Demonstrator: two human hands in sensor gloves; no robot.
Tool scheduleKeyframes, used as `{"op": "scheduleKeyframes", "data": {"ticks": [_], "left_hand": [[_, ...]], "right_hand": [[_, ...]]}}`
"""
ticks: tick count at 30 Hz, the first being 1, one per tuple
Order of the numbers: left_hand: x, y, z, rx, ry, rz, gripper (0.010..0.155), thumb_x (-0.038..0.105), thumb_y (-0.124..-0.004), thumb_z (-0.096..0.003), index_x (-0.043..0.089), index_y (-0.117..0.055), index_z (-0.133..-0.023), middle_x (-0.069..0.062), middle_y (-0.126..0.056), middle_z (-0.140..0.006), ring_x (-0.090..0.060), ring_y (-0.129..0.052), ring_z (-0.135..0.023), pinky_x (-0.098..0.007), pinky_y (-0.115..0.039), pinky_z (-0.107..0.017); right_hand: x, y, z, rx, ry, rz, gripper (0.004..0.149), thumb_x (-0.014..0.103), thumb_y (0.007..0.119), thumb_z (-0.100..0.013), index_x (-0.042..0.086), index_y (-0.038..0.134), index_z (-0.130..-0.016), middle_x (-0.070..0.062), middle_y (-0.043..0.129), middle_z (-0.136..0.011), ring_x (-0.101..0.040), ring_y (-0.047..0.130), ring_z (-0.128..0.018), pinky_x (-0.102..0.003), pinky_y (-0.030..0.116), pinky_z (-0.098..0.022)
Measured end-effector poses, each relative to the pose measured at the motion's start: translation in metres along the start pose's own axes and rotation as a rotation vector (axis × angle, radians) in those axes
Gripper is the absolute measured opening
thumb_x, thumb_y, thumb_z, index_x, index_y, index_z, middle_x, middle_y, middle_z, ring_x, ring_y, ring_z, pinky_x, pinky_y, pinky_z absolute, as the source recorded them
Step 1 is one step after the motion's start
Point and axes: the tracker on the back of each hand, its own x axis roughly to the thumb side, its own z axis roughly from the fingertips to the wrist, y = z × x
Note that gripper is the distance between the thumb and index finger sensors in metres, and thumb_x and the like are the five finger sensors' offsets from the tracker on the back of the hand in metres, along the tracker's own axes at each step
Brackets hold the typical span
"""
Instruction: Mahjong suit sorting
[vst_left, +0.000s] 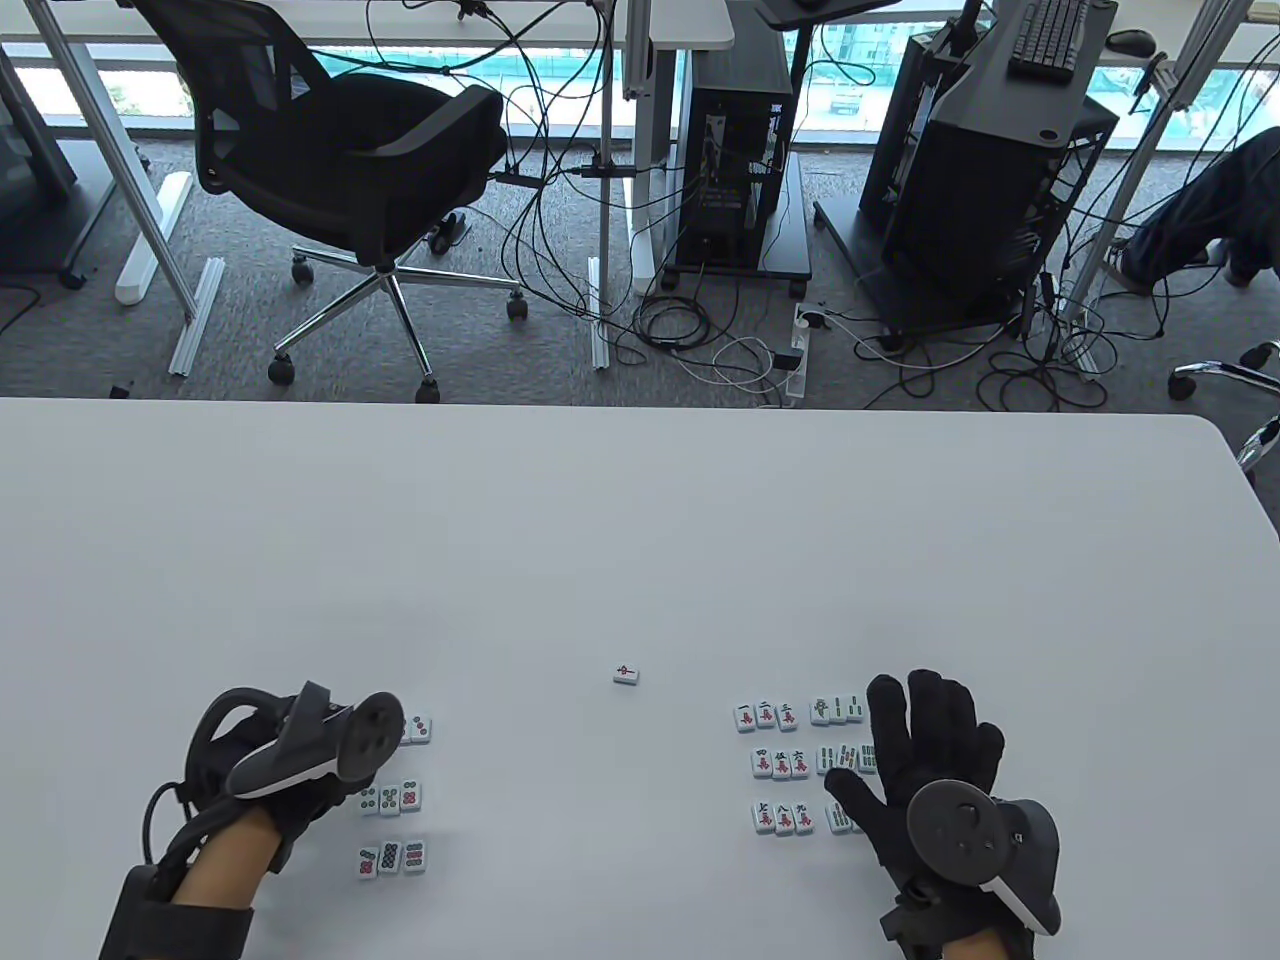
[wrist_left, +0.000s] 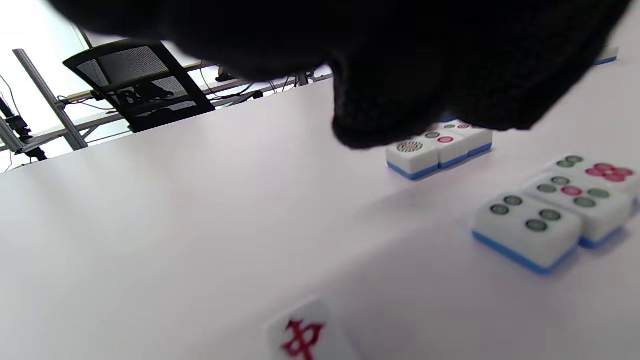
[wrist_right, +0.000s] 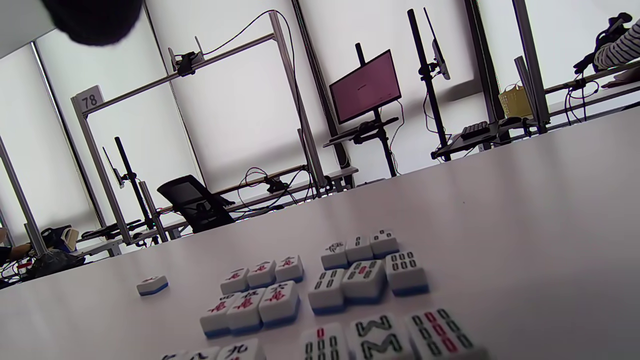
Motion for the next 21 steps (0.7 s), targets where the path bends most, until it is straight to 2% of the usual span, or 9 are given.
{"op": "scheduleKeyframes", "data": {"ticks": [5, 9, 17, 21], "left_hand": [[-0.009, -0.025, 0.012, -0.076, 0.03, -0.022, 0.062, 0.053, -0.092, -0.0254, 0.022, -0.087, -0.079, 0.018, -0.101, -0.034, -0.007, -0.094, -0.008, -0.034, -0.086, -0.02], [-0.008, -0.033, 0.015, -0.087, 0.042, -0.053, 0.061, 0.053, -0.092, -0.0251, 0.023, -0.087, -0.078, 0.018, -0.1, -0.033, -0.006, -0.093, -0.007, -0.033, -0.085, -0.019], [-0.004, -0.038, 0.015, -0.106, 0.061, -0.123, 0.062, 0.053, -0.091, -0.0259, 0.024, -0.085, -0.08, 0.018, -0.1, -0.033, -0.006, -0.092, -0.007, -0.033, -0.085, -0.019], [-0.006, -0.027, 0.014, -0.129, 0.088, -0.1, 0.065, 0.054, -0.09, -0.0256, 0.027, -0.083, -0.084, 0.017, -0.1, -0.037, -0.007, -0.094, -0.011, -0.034, -0.085, -0.022]], "right_hand": [[0.0, 0.003, 0.0, 0.016, 0.007, 0.007, 0.083, 0.062, 0.06, -0.047, 0.032, 0.011, -0.106, -0.015, 0.008, -0.114, -0.046, 0.008, -0.101, -0.074, 0.021, -0.069], [0.0, 0.003, 0.0, 0.02, 0.008, 0.008, 0.083, 0.062, 0.06, -0.047, 0.032, 0.011, -0.106, -0.015, 0.008, -0.114, -0.046, 0.008, -0.101, -0.074, 0.021, -0.069], [0.0, 0.003, 0.0, 0.024, 0.014, 0.003, 0.083, 0.061, 0.06, -0.047, 0.032, 0.011, -0.106, -0.015, 0.008, -0.113, -0.046, 0.008, -0.101, -0.073, 0.021, -0.069], [0.0, 0.004, 0.0, 0.023, 0.011, -0.001, 0.083, 0.061, 0.06, -0.047, 0.032, 0.011, -0.106, -0.015, 0.008, -0.113, -0.046, 0.008, -0.101, -0.073, 0.021, -0.069]]}}
